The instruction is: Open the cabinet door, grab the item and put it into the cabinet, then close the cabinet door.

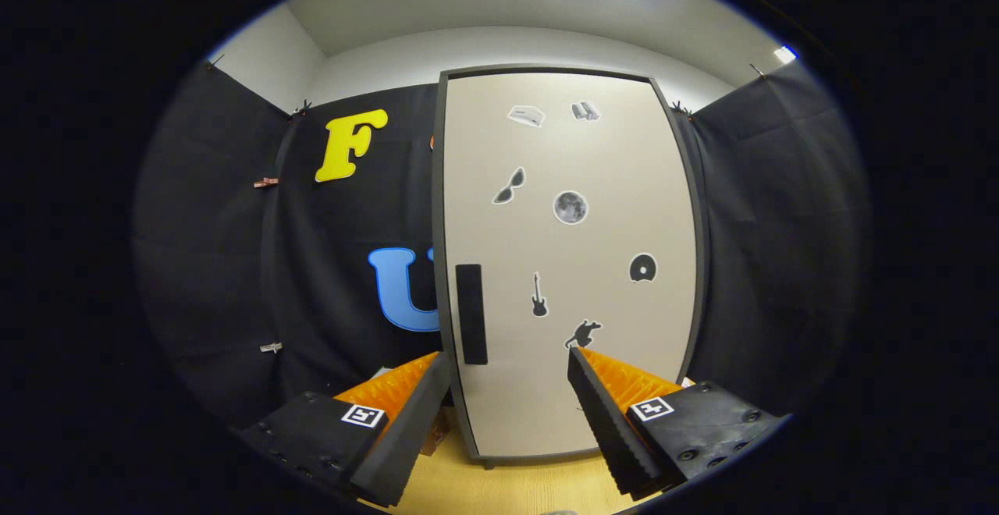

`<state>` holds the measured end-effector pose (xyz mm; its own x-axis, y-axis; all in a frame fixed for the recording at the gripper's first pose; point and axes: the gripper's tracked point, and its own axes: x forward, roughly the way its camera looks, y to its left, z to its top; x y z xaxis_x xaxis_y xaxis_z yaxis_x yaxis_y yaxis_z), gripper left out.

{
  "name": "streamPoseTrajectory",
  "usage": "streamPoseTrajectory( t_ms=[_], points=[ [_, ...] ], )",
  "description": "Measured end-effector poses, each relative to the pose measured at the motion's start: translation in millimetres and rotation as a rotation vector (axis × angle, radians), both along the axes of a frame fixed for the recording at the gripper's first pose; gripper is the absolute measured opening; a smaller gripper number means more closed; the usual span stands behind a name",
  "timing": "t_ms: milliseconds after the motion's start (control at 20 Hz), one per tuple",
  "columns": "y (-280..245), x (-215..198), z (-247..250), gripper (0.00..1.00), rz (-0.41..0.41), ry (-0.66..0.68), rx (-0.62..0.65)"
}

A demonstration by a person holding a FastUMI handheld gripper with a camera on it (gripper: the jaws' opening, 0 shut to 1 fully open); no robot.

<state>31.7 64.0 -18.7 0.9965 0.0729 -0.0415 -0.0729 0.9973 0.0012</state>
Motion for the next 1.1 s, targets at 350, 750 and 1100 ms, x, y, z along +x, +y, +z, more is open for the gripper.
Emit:
streamPoseTrajectory(
  t_ms=[350, 750, 1100],
  points=[
    [32, 47, -13, 0.98, 0.029, 0.018, 0.018],
    [38, 116, -34, 0.98, 0.000, 0.009, 0.033],
    [34, 145, -51, 0.68, -0.033, 0.009, 0.006]
  ],
)
